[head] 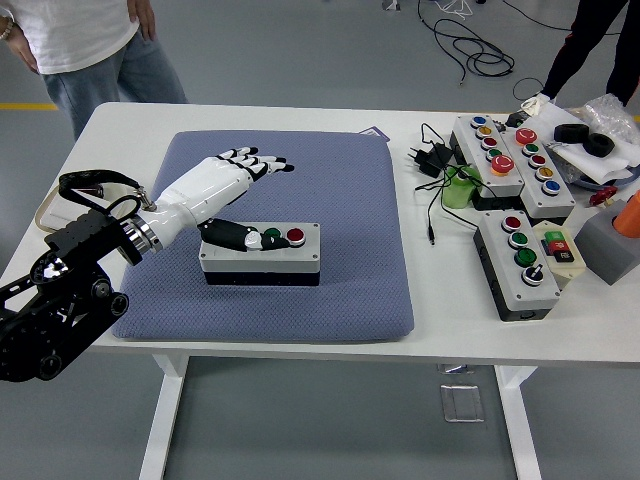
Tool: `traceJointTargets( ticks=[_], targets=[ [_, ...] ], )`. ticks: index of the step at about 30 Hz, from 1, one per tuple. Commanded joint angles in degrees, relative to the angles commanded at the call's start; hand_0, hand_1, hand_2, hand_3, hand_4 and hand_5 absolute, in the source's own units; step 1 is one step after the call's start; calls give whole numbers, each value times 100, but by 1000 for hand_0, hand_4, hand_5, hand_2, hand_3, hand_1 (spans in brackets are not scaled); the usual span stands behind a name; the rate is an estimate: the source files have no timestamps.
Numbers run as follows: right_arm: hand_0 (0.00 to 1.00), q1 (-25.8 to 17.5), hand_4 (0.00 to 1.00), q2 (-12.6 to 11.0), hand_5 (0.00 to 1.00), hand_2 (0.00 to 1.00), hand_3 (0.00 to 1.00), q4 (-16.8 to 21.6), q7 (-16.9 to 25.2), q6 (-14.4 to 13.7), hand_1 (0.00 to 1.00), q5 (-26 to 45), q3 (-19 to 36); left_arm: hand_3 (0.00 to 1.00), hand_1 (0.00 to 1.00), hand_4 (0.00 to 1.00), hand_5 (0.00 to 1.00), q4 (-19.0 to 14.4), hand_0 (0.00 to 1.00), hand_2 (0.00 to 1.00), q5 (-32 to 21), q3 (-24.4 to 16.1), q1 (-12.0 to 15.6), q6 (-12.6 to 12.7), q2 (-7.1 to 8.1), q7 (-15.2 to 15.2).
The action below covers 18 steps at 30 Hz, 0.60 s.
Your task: Pick up the button,place it on the desk,press the button,press the button
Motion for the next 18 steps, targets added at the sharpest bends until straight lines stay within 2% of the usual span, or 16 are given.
traceJointTargets(
  ticks=[1, 3, 4, 6, 7, 9, 11, 12, 13, 16, 18],
  targets=[
    [630, -7, 308, -2, 259, 625, 569, 0, 4, -5, 549, 19, -5, 778, 453, 900, 792, -172, 555, 506, 4, -42, 18, 187, 22, 12],
    [630, -17, 308, -5, 259, 625, 569, 0, 2, 2, 549, -11, 14, 778, 453, 900, 792, -465, 555, 506, 60, -146, 34, 488, 70, 81],
    [630, -20, 308, -5, 259, 625, 569, 0, -2, 13, 549, -41, 24, 778, 453, 900, 792, -658, 555, 506, 174, -238, 30, 592, 90, 218],
    [630, -25, 308, -5, 259, 625, 569, 0, -4, 20, 549, -66, 33, 778, 453, 900, 792, -891, 555, 506, 201, -308, 23, 600, 113, 372],
    [630, -28, 307, -5, 259, 625, 569, 0, -3, 20, 549, -67, 32, 731, 136, 843, 907, -1000, 175, 174, 232, -338, 20, 593, 129, 458],
    [630, -31, 307, -4, 259, 625, 569, 0, 0, 16, 549, -52, 27, 731, 136, 843, 907, -1230, 175, 174, 361, -379, 17, 606, 153, 616],
    [630, -31, 307, -2, 259, 625, 569, 0, -1, 12, 549, -31, 23, 731, 136, 843, 907, -1529, 175, 174, 588, -398, -10, 341, 197, 901],
    [630, -30, 307, -2, 259, 625, 569, 0, -3, 13, 549, -32, 22, 731, 136, 843, 907, -1659, 175, 174, 718, -398, -25, 145, 218, 1043],
    [630, -29, 307, -2, 259, 624, 569, 0, -3, 14, 549, -30, 19, 702, 46, 840, 998, -1757, 81, 117, 830, -395, -34, -79, 232, 1168],
    [630, -20, 307, 1, 259, 624, 569, 0, -4, 7, 549, 9, -7, 702, 46, 840, 998, -1902, 81, 117, 1095, -316, -61, -787, 258, 1424],
    [630, -14, 307, 2, 259, 624, 569, 0, -7, 10, 549, 7, -14, 702, 46, 840, 998, -1888, 81, 117, 1127, -264, -55, -1165, 246, 1535]
  ],
)
